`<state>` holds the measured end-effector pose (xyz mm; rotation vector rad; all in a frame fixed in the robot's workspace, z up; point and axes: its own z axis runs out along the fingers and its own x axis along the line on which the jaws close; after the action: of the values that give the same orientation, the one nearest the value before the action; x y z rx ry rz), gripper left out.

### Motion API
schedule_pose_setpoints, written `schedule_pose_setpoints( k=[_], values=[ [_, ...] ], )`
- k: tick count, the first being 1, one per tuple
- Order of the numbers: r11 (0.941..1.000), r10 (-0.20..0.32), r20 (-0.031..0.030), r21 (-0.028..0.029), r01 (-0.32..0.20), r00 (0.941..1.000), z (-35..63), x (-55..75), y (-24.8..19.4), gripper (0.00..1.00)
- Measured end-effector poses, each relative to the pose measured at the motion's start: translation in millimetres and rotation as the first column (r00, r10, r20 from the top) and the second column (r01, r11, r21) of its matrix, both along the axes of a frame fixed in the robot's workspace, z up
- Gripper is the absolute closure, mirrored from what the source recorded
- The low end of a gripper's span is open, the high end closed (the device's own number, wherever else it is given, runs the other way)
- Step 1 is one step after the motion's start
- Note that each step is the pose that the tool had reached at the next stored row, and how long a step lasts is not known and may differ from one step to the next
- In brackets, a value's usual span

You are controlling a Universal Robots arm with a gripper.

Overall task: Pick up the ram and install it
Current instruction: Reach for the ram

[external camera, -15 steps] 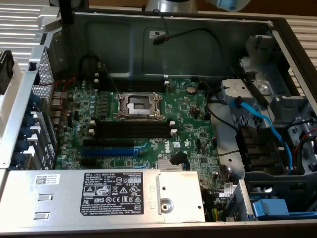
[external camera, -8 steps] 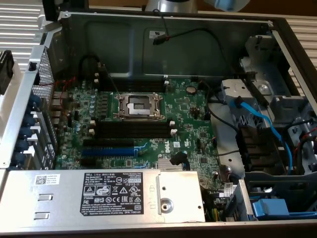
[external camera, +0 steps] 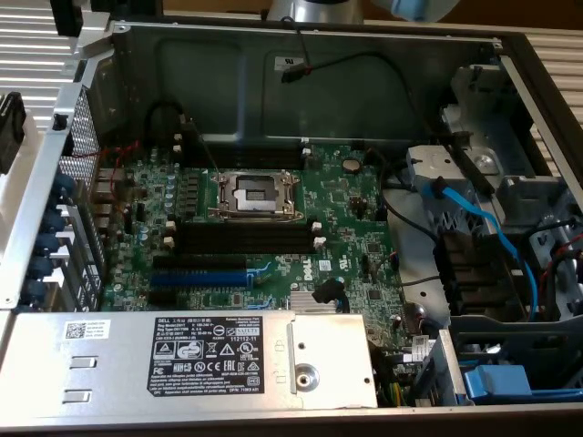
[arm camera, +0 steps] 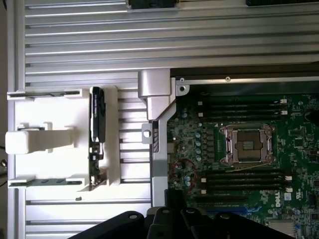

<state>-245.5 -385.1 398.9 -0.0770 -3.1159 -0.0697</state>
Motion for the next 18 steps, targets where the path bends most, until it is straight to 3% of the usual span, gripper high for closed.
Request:
schedule_pose_setpoints(
  k=[12, 18],
  values=[
    [1.0000, 0.000, -0.0001, 0.0000, 0.000, 1.0000, 0.0, -9.1, 0.2, 0.90],
    [1.0000, 0.003, -0.0005, -0.0003, -0.003, 1.0000, 0.0, -21.9, 1.9, 0.90]
  ],
)
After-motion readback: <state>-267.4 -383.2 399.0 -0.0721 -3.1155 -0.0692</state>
